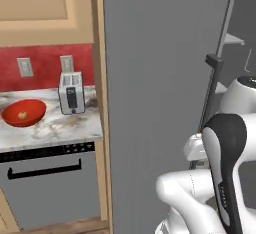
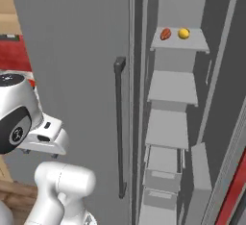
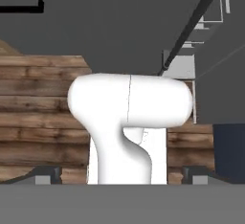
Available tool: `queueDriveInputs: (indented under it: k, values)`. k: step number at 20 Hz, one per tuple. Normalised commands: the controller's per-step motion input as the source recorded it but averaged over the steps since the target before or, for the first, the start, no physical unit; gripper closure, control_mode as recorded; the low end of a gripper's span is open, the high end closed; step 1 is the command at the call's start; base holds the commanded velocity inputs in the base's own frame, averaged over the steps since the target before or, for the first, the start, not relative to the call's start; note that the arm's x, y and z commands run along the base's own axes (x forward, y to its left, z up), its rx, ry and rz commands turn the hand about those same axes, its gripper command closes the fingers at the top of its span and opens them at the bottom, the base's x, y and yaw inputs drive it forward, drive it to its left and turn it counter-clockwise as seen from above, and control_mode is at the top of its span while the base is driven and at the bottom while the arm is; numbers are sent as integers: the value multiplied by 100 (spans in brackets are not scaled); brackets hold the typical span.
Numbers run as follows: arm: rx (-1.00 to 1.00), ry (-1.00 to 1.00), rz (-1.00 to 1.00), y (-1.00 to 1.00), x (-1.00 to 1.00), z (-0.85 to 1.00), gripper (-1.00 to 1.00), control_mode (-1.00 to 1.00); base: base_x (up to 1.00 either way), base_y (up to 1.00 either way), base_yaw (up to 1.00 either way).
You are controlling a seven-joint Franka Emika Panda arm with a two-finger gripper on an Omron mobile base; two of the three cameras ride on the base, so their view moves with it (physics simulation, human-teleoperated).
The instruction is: Take the sweet potato, lemon, and tangerine from the freezer and place them in the bowl on the counter.
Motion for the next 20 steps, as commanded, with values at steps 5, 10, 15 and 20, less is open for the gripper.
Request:
queueDriveInputs:
  k: [5, 10, 15, 20]
  values:
    - [0, 0, 0, 0, 0, 0, -100, 100, 0, -84, 0]
    - [0, 0, 0, 0, 0, 0, -100, 100, 24, -49, 0]
    - [0, 0, 0, 0, 0, 0, -100, 100, 40, -17, 0]
    - [0, 0, 0, 0, 0, 0, -100, 100, 38, -18, 0]
